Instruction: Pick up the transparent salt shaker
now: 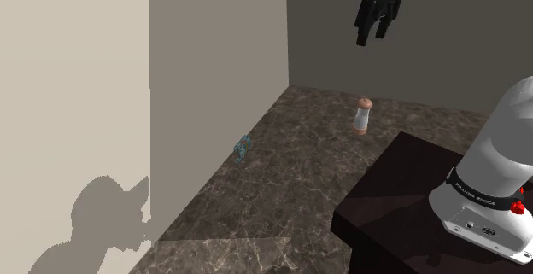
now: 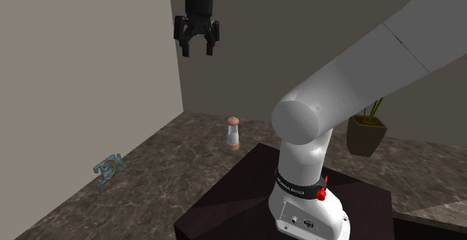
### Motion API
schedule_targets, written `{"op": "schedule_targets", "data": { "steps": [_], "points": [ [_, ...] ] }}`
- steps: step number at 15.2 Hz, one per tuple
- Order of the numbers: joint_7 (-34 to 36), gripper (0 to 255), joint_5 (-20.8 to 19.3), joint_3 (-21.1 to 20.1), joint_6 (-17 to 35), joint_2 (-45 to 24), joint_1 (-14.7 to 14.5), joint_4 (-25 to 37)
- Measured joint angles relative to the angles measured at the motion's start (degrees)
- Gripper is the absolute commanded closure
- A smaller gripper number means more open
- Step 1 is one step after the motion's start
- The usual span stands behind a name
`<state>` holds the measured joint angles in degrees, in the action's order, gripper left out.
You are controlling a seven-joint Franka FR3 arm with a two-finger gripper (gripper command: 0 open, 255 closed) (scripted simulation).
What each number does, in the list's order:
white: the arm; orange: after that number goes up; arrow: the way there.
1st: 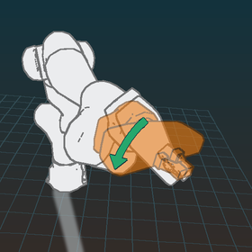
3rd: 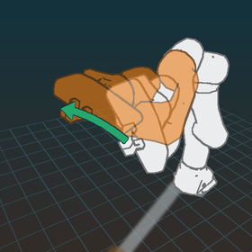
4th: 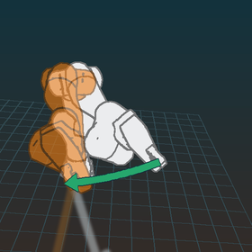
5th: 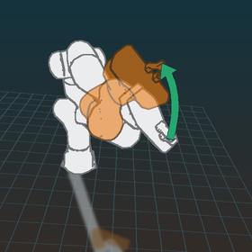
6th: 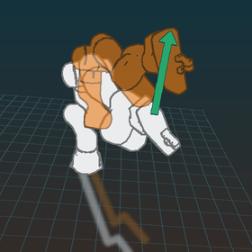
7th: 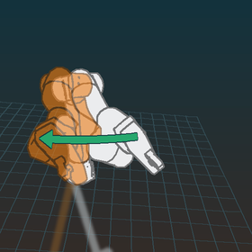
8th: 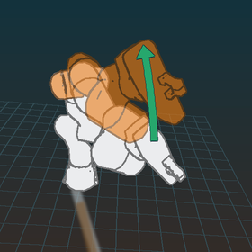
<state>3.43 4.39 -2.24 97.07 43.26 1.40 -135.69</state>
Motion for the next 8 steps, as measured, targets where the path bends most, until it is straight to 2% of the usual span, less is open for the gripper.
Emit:
{"op": "schedule_targets", "data": {
  "steps": [4,8],
  "points": [
    [-2.3,0,-0.7,1.9,2.8,-0.5,0.6,-2.6],
    [-7.4,0,-2.4,6.1,7.9,-2.8,2.0,-6.1]
  ]
}}
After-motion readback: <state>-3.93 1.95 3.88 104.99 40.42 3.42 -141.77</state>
